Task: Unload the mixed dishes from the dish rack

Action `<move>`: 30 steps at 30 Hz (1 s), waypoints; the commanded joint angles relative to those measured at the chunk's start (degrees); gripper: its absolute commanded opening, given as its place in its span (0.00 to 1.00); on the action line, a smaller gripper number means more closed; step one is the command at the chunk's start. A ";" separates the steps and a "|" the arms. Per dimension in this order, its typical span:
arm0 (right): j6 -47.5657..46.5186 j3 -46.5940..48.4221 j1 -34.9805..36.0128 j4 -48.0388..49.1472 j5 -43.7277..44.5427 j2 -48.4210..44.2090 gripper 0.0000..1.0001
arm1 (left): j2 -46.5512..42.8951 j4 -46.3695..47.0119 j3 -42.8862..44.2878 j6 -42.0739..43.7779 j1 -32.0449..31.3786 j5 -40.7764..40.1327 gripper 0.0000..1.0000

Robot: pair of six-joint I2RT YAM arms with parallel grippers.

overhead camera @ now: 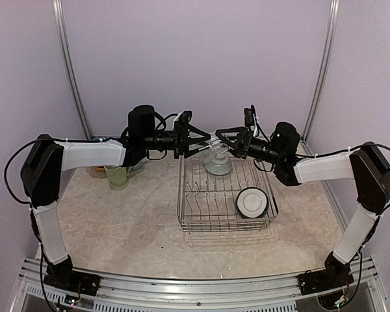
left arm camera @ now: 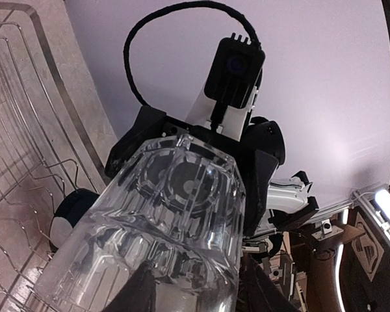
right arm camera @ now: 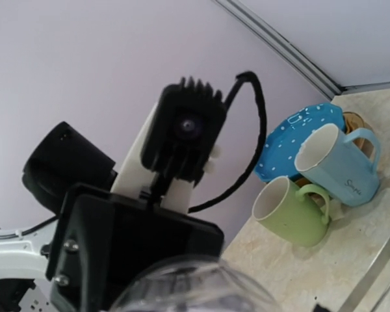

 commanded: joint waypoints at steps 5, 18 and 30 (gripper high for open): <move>-1.23 1.40 0.72 0.40 -0.70 0.18 0.18 | 1.16 4.93 1.42 -1.99 0.04 2.44 0.13; -9.24 2.13 0.72 -10.90 3.22 -3.66 0.74 | -2.32 -0.60 -0.99 1.67 2.78 1.44 0.00; -13.90 0.62 0.04 -17.77 6.44 -6.52 0.90 | -15.12 -32.30 -1.28 24.19 6.74 -11.86 0.00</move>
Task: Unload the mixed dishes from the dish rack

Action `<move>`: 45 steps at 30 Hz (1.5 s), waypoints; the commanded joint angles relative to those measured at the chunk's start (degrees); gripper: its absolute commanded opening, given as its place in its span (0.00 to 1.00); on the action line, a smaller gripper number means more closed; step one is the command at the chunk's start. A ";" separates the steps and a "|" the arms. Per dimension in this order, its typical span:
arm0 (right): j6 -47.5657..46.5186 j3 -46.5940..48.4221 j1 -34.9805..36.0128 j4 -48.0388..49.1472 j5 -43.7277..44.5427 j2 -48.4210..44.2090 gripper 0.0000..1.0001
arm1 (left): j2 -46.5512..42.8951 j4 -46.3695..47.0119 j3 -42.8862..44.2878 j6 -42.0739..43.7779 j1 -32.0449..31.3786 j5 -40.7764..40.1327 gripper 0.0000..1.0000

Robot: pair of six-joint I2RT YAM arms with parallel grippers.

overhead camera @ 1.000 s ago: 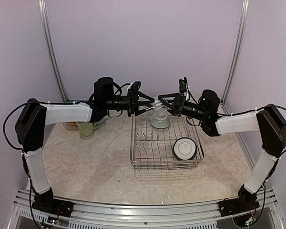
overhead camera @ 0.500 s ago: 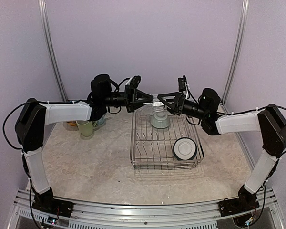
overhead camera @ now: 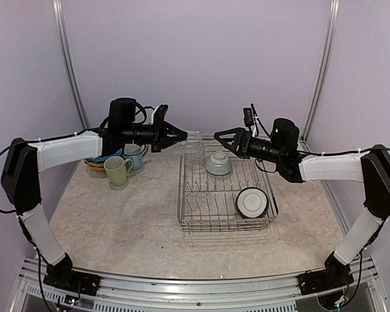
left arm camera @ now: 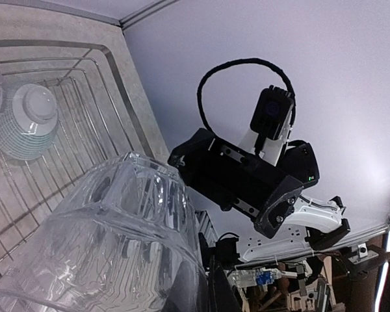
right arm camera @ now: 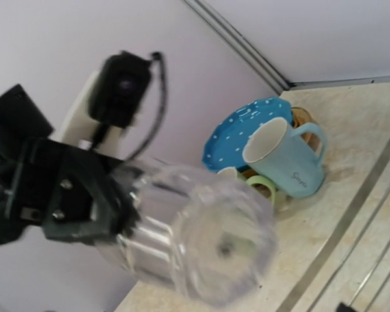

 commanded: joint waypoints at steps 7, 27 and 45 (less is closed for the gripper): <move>-5.65 -0.35 -0.76 -7.81 4.12 -3.79 0.91 | -11.90 -36.64 4.49 20.30 2.37 -30.68 0.00; -7.52 0.13 -0.93 -11.60 5.97 -4.19 0.91 | -23.68 -51.60 -11.20 -1.82 18.84 -59.03 0.00; -9.55 -0.22 -1.03 -14.35 7.77 -6.00 0.91 | -5.78 -59.03 0.44 9.14 24.81 -52.54 0.04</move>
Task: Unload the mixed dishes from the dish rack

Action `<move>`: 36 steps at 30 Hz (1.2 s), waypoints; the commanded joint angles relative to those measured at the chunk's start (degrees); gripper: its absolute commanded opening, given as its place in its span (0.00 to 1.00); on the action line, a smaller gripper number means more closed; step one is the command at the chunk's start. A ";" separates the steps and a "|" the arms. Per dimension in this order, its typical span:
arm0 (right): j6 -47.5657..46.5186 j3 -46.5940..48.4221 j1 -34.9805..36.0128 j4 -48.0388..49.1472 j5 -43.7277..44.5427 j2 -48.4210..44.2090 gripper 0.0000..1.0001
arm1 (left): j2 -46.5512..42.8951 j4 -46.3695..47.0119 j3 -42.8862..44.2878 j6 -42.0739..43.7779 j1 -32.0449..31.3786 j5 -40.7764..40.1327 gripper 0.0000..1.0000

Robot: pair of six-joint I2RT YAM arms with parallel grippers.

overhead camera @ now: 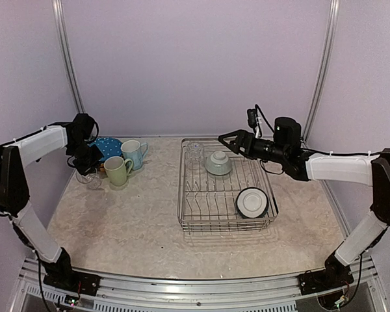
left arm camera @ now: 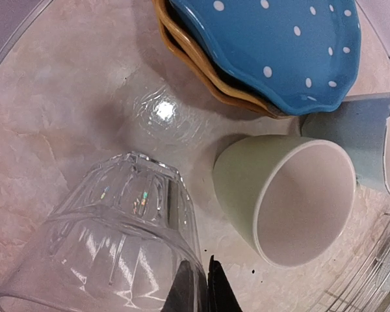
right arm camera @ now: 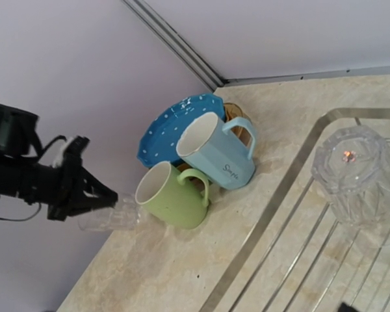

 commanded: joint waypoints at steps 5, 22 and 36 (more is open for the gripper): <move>-2.24 -0.35 -0.45 -2.97 1.60 -2.08 0.91 | 3.66 -0.11 2.30 3.42 0.40 -2.14 0.14; -4.47 1.33 -0.38 -5.92 2.41 -0.23 0.92 | -0.23 0.53 1.56 5.60 0.19 -2.38 0.40; -20.96 15.76 0.16 -29.96 14.57 8.45 1.00 | -21.86 15.36 -7.88 8.83 -1.03 6.50 0.76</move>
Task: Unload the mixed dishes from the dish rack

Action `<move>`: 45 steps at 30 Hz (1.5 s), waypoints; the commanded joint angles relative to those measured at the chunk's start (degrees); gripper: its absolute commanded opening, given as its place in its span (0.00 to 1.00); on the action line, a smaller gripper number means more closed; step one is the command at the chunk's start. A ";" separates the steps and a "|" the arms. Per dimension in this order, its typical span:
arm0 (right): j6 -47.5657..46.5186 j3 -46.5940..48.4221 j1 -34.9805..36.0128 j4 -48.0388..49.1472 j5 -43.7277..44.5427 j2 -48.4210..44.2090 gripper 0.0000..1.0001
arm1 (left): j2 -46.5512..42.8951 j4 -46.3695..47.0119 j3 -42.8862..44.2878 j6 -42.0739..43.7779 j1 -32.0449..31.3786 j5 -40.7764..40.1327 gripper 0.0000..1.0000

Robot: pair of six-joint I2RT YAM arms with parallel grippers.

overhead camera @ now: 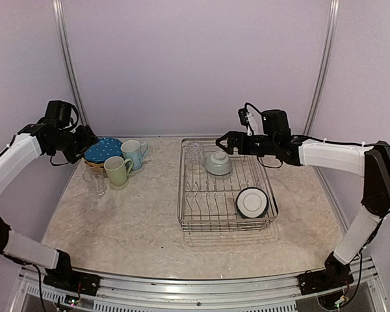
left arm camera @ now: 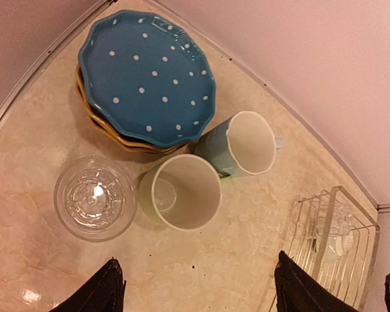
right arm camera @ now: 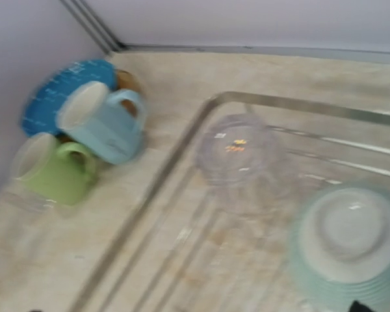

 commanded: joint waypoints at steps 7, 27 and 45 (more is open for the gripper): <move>-12.99 16.39 1.87 -14.94 9.96 13.96 1.00 | -6.33 8.01 -3.10 1.20 -2.39 8.32 0.83; -20.85 49.68 6.90 -21.76 16.91 42.17 1.00 | 1.97 6.16 -0.74 3.40 -14.83 7.43 0.96; -21.21 53.55 7.67 -24.14 18.19 43.02 0.35 | 2.03 5.35 0.00 4.15 -15.77 6.83 0.97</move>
